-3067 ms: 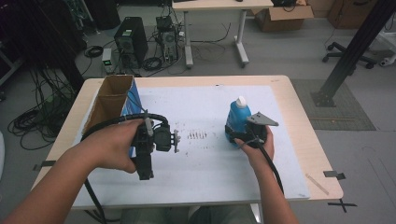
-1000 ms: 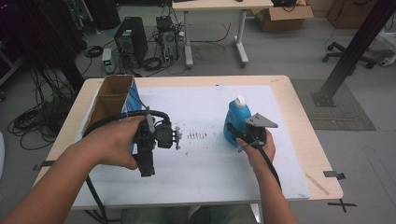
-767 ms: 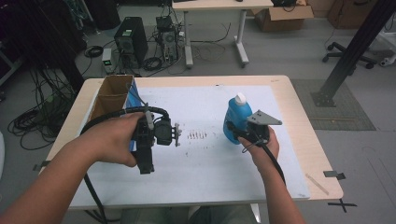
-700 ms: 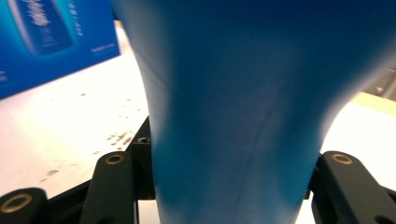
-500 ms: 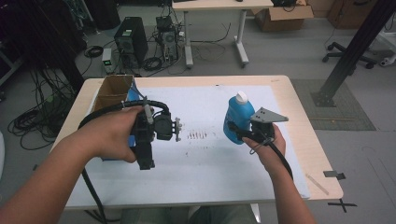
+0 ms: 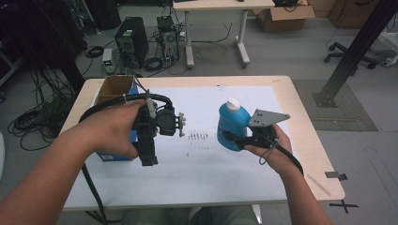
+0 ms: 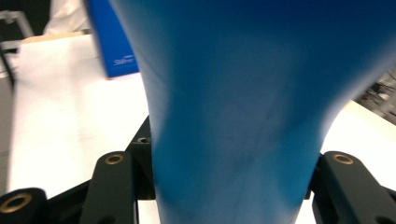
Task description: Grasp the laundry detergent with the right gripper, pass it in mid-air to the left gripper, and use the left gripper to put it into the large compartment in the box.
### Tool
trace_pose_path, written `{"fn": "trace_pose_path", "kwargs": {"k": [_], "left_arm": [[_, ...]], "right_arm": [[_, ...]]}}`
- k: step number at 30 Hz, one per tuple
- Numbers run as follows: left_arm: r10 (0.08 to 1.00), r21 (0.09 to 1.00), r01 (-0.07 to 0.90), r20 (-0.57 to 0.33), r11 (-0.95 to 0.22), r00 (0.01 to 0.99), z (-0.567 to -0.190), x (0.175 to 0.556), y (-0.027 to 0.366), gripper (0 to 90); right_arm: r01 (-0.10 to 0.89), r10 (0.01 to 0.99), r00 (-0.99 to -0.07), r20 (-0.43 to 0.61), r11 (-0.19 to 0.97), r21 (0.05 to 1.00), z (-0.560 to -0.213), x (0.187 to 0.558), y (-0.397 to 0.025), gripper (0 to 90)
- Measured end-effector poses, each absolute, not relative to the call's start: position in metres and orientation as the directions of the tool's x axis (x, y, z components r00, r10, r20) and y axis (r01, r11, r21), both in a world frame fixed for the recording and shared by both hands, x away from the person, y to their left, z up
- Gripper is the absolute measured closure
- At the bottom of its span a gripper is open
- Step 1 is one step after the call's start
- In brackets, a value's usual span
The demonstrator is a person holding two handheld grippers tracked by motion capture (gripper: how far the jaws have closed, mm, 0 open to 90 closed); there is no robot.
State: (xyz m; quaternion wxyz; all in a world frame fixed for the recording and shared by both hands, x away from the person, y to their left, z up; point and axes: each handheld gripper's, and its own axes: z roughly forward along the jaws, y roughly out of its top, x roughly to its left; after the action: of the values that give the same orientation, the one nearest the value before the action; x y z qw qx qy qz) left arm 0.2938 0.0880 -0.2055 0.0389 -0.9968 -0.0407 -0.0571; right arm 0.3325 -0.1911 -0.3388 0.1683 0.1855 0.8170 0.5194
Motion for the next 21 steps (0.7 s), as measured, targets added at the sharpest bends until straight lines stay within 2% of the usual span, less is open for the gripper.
{"fn": "trace_pose_path", "kwargs": {"k": [21], "left_arm": [[0.064, -0.081, 0.073, 0.110, -0.994, 0.992, -0.199, 0.298, 0.075, 0.3]], "right_arm": [[0.018, 0.168, -0.984, -0.064, 0.445, 0.895, -0.352, 0.316, -0.157, 45.1]]}}
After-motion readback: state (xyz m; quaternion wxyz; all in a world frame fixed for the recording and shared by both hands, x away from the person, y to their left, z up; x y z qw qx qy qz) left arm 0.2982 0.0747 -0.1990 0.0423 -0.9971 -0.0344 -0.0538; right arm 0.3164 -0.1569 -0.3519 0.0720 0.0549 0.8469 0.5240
